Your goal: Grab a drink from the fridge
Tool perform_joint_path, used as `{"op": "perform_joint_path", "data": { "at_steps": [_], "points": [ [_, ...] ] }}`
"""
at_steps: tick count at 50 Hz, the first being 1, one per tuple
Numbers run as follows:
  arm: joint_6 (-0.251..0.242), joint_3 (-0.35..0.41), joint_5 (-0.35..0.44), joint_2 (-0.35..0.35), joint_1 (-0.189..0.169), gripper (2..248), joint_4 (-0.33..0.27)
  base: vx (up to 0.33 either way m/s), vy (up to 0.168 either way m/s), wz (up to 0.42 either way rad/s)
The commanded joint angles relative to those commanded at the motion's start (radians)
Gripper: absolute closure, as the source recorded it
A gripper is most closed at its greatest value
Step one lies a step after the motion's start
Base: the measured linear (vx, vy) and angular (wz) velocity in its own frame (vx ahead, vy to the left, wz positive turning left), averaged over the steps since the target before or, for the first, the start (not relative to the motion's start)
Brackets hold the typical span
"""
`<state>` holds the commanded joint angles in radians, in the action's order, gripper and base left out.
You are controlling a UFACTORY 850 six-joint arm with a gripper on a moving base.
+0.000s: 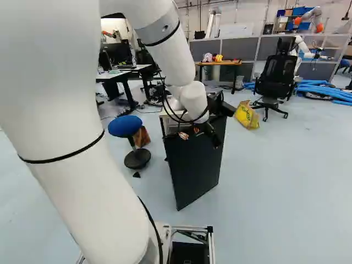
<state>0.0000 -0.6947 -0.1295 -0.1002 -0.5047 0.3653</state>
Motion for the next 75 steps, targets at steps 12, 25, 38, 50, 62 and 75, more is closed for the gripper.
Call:
{"op": "perform_joint_path", "data": {
  "at_steps": [12,25,38,50,62,75],
  "points": [
    [0.0,0.025,0.002,0.023,0.043,3,0.0,0.0,0.0,0.0],
    [0.0,0.049,0.002,0.045,0.092,3,0.0,0.0,0.0,0.0],
    [0.0,0.07,0.002,0.065,0.143,3,-0.002,0.0,0.0,0.0],
    [0.0,0.085,0.002,0.079,0.185,3,-0.025,0.0,0.0,0.0],
    [0.0,0.083,0.002,0.074,0.185,3,-0.025,0.0,0.0,0.0],
    [0.0,0.07,0.024,0.028,0.185,3,-0.045,0.0,0.0,0.0]
  ]
}}
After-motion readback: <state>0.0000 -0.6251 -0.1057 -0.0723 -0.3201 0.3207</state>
